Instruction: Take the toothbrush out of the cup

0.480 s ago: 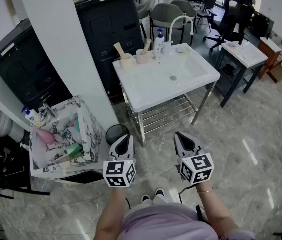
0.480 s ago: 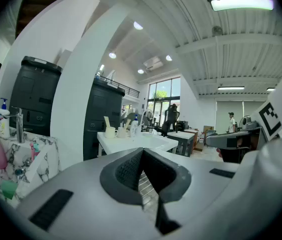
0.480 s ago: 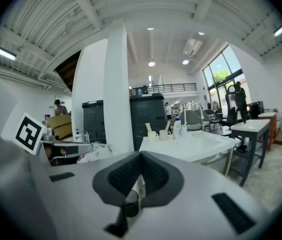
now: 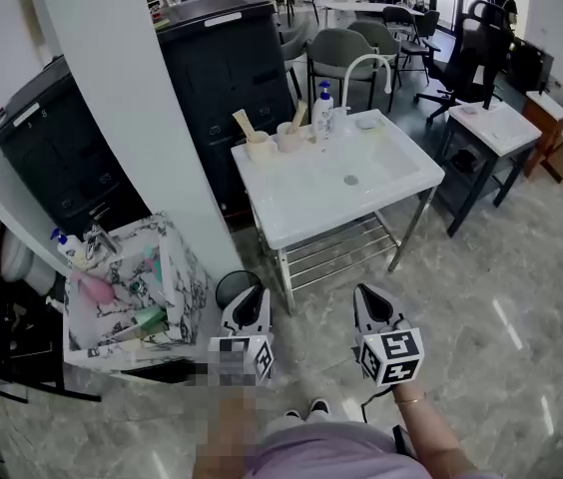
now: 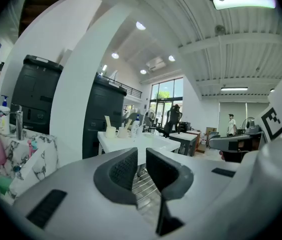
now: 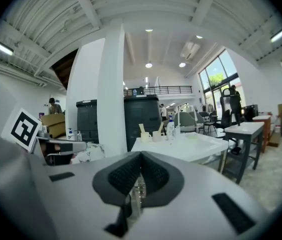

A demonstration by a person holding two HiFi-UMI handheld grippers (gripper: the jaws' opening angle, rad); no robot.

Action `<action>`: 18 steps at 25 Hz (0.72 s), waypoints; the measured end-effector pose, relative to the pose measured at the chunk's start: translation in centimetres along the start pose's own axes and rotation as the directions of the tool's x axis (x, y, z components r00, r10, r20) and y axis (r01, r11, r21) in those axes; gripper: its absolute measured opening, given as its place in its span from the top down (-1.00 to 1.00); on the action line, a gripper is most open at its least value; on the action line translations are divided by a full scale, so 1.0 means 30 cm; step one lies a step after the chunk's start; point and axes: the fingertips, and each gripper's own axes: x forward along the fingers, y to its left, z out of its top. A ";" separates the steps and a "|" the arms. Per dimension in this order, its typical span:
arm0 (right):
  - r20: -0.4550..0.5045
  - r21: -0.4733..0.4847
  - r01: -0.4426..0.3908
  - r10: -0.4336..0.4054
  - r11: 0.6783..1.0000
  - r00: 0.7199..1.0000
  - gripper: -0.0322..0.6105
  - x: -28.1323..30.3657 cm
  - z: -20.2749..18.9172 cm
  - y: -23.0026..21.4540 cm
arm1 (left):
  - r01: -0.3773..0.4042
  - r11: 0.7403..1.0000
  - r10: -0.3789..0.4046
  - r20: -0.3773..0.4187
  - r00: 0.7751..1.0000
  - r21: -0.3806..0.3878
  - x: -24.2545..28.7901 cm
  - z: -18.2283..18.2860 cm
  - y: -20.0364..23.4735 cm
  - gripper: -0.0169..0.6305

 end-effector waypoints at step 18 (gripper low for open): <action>-0.018 0.055 -0.028 0.029 0.998 0.999 0.88 0.123 0.010 -0.114 | -0.067 0.997 0.067 0.008 0.998 -0.041 0.149 0.059 0.071 0.27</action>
